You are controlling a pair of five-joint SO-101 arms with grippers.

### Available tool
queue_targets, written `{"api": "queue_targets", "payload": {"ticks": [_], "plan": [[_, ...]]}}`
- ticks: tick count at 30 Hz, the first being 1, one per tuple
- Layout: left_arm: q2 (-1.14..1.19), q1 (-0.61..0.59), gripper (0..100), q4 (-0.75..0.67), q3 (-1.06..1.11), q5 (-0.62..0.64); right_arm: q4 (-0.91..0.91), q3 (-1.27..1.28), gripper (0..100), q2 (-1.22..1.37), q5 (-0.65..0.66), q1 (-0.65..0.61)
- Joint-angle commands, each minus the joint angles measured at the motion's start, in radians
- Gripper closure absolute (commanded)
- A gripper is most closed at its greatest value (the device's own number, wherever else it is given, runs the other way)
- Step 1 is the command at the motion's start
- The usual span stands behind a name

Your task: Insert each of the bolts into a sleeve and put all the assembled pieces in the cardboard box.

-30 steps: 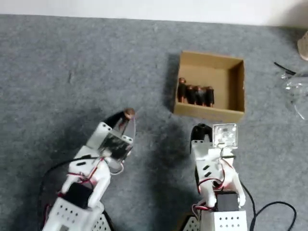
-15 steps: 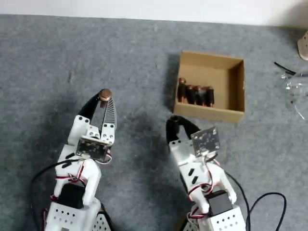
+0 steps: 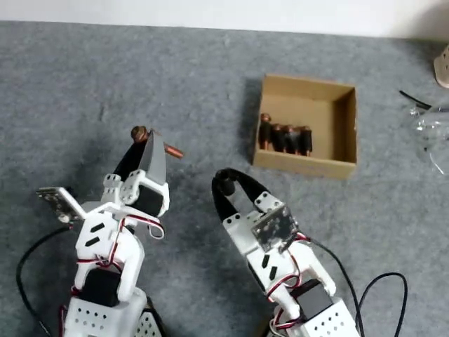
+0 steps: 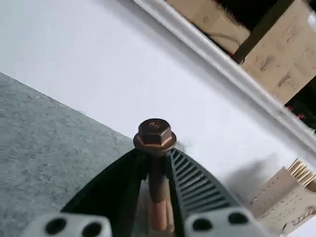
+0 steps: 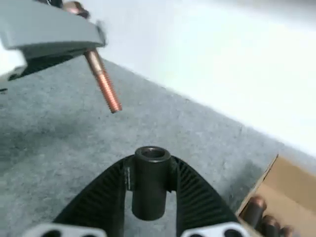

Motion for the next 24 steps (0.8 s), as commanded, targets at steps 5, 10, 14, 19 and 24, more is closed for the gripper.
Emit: {"api": "queue_targets", "payload": {"ticks": [5, 10, 14, 19, 24], "plan": [[-0.024, 0.077, 99, -0.038, -0.085, 0.049, -0.036, 0.154, 99.4, -0.012, 0.035, -0.018], [-0.024, 0.219, 99, -0.035, -0.119, -0.066, -0.002, 0.154, 99.4, -0.013, 0.037, -0.018], [-0.024, 0.332, 99, -0.035, -0.099, -0.161, 0.019, 0.154, 99.4, -0.013, 0.037, -0.018], [-0.022, 0.38, 99, -0.037, -0.073, -0.242, 0.028, 0.154, 99.4, -0.013, 0.038, -0.028], [-0.022, 0.4, 99, -0.032, -0.073, -0.249, 0.048, 0.154, 99.4, -0.013, 0.038, -0.024]]}}
